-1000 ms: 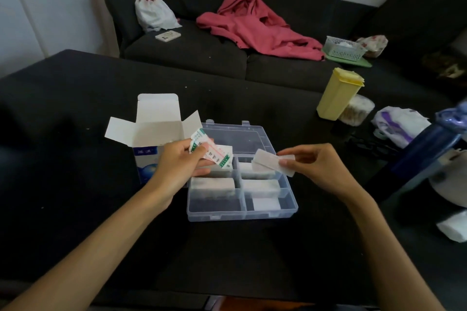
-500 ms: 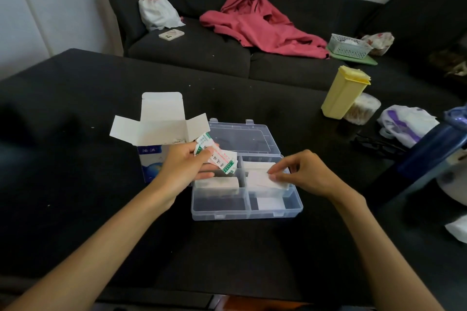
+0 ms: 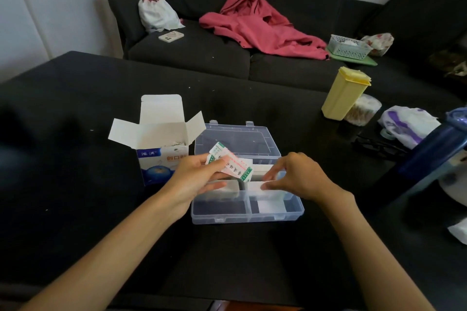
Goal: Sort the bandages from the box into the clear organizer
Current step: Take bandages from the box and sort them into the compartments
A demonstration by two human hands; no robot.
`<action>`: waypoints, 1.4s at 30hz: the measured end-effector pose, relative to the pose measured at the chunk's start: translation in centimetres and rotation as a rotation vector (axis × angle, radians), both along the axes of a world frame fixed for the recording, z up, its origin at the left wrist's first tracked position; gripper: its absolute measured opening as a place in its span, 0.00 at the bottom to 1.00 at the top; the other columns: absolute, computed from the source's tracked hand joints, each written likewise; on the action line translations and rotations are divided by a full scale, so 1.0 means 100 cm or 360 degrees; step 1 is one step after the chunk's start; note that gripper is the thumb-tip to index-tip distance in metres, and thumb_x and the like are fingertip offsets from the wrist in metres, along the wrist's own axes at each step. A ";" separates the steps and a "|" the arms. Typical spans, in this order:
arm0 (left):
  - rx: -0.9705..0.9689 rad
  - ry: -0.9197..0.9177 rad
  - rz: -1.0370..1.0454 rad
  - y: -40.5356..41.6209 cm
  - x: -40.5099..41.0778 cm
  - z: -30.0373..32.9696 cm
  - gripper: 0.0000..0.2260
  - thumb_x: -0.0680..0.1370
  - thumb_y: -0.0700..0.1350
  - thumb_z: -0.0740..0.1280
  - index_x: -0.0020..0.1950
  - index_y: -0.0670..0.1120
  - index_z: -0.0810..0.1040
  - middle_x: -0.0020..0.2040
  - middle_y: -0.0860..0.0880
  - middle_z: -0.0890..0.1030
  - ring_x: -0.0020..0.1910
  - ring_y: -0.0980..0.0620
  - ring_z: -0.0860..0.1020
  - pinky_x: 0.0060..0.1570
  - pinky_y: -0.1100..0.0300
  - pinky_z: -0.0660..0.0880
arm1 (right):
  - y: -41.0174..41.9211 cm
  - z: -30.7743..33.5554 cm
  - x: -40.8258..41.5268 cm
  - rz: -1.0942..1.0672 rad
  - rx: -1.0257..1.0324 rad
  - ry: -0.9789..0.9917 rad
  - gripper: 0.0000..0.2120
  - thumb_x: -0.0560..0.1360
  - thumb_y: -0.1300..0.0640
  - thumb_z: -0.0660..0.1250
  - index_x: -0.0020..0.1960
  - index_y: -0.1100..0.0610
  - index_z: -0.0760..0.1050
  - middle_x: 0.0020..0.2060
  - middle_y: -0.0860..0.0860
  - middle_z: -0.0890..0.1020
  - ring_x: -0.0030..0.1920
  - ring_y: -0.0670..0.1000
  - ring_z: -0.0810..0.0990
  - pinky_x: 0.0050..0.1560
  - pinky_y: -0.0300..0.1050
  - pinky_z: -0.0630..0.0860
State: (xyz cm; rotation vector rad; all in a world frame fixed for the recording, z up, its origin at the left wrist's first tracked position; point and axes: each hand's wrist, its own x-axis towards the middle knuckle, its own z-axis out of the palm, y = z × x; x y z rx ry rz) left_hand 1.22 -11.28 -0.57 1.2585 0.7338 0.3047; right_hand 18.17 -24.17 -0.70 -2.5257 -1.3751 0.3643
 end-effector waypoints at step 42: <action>-0.0017 -0.0074 0.0067 0.011 -0.002 0.005 0.03 0.78 0.40 0.65 0.47 0.47 0.77 0.41 0.48 0.84 0.39 0.54 0.84 0.37 0.65 0.80 | 0.013 0.007 -0.045 0.0344 0.0833 -0.0036 0.11 0.72 0.45 0.66 0.53 0.43 0.79 0.55 0.38 0.76 0.59 0.38 0.69 0.56 0.36 0.69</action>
